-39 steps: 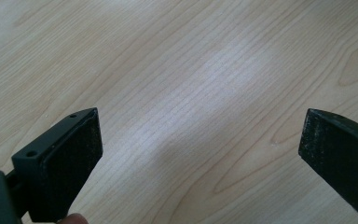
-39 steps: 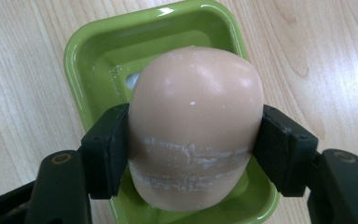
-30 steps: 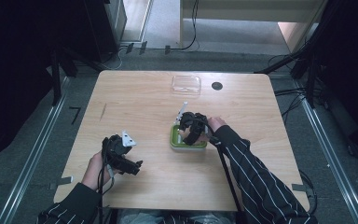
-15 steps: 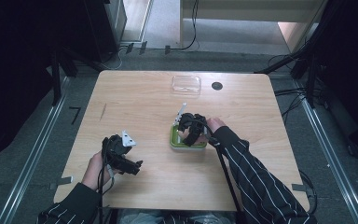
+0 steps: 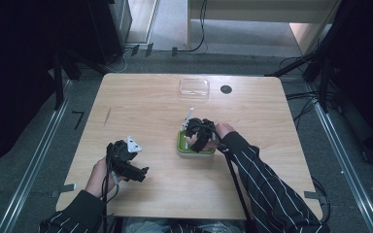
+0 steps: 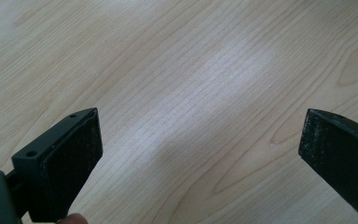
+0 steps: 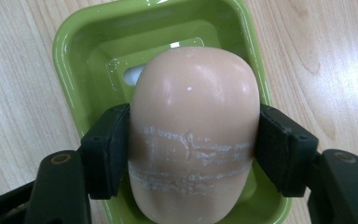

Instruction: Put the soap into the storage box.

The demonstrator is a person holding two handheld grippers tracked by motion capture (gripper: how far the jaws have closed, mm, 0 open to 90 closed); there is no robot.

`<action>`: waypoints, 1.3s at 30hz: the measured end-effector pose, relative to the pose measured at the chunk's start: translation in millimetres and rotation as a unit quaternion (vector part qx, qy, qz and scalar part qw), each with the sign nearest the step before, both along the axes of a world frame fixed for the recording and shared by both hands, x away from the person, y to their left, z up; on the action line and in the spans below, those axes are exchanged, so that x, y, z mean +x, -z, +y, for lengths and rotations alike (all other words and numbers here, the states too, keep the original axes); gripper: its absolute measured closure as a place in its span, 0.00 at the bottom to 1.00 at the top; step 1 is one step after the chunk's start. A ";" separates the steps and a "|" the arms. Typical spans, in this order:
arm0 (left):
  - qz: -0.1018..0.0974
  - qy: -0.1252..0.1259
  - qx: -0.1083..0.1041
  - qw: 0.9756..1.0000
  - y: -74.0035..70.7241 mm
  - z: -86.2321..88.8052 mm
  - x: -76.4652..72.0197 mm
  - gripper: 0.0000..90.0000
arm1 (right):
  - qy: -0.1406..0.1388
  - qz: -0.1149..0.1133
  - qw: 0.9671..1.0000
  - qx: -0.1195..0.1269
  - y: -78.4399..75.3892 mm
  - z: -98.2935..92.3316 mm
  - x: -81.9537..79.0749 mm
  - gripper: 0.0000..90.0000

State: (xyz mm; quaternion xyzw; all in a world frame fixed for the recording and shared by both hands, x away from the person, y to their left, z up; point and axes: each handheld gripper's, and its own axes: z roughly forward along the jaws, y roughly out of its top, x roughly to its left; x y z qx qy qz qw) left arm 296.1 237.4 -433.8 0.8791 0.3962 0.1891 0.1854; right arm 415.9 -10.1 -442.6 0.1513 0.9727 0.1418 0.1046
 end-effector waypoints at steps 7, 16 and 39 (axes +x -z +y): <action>0.000 0.001 0.000 1.000 0.1 -0.1 0.2 0.00 | 0.006 0.002 1.000 -0.001 1.0 -0.6 1.0 0.36; 0.001 0.001 0.001 1.000 0.0 -0.3 0.5 0.00 | 0.010 0.001 1.000 0.002 0.6 -0.8 0.8 0.33; 0.003 0.003 0.003 1.000 1.2 -2.0 2.1 0.00 | 0.074 0.013 0.996 0.052 -18.1 -13.4 3.1 0.15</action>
